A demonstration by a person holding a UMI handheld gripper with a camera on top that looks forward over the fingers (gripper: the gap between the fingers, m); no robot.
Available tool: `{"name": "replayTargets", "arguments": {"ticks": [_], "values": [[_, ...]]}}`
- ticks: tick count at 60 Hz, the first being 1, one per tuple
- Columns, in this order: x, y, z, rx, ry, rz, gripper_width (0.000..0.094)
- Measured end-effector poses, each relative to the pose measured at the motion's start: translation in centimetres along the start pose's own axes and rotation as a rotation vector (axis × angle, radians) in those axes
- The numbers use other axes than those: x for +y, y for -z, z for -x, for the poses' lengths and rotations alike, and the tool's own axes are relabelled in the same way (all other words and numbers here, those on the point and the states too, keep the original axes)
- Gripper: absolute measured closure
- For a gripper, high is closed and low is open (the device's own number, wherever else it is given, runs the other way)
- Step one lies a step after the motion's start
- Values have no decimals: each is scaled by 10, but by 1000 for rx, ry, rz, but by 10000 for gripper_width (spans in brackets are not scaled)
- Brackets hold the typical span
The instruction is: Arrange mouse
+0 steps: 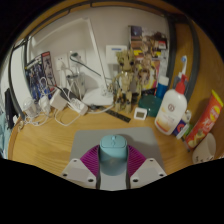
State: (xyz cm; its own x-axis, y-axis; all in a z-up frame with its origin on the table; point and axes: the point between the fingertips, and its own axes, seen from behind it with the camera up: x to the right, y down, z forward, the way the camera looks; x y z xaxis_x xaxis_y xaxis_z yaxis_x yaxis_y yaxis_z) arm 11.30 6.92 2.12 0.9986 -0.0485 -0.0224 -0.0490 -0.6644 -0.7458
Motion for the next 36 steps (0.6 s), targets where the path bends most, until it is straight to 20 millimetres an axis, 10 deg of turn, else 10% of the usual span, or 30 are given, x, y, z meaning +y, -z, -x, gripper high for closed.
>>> {"name": "replayTargets", "arguments": {"ticks": [5,22,28,36], "values": [[28,-13,0,-11,-4,60,591],[36,-16,1,0,4,119,384],[33,-1,6,1,34,122,83],[15,45,13,51,19,82,69]]}}
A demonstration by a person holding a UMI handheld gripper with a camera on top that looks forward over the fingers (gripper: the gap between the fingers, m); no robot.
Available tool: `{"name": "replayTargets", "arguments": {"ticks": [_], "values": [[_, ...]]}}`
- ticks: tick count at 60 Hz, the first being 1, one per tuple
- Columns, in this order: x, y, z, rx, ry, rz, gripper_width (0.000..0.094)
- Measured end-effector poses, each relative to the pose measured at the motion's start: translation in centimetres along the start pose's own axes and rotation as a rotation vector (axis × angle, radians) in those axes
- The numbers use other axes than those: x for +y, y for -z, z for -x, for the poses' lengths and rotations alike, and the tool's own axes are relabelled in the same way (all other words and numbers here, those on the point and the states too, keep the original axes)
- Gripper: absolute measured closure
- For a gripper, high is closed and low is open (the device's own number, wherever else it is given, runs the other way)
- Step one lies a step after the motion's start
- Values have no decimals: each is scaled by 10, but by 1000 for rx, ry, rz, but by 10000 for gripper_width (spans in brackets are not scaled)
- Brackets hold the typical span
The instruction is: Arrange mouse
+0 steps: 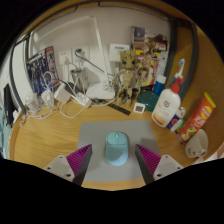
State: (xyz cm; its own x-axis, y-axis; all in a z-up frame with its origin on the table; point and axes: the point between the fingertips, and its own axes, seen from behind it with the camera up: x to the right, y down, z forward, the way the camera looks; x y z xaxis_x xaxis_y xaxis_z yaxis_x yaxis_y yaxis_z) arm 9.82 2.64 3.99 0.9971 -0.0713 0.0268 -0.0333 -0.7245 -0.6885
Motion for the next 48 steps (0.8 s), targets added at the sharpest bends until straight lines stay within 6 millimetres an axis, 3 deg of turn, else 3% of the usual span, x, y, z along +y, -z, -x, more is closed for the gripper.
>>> {"name": "replayTargets", "arguments": {"ticks": [6,14,24,37,48], "values": [[-13,49,14,19,-10,-35,69],[-31,115,48,17,5,-90,67],[-39,176,99,-17,9,-133,67],[-32,223,151,-47,35,-171,71],[-14,243,181,-74,48,-175,71]]}}
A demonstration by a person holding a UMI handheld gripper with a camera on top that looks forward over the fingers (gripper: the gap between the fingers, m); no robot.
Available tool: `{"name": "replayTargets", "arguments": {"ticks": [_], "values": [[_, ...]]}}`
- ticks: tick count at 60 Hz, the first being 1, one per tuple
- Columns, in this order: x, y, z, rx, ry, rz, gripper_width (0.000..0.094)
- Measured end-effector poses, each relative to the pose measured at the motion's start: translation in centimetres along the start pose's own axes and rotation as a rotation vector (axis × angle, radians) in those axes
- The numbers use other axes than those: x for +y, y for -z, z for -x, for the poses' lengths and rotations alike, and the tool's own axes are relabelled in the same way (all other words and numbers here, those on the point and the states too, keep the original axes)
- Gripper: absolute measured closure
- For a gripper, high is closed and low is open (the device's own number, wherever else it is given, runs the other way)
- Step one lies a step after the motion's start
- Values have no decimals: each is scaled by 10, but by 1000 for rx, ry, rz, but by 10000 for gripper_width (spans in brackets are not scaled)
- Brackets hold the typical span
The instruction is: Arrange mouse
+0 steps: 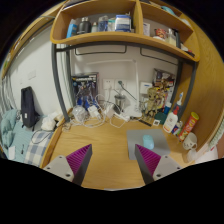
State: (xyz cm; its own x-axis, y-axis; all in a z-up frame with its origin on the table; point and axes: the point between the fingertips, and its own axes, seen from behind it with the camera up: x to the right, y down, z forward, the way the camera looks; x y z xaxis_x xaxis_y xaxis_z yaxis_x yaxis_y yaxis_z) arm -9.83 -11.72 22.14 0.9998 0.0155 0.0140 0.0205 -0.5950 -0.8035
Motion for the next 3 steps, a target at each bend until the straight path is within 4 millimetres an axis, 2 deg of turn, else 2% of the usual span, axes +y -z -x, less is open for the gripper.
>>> {"name": "replayTargets", "arguments": {"ticks": [3], "values": [[6,3,2,4,8,5,72]]}}
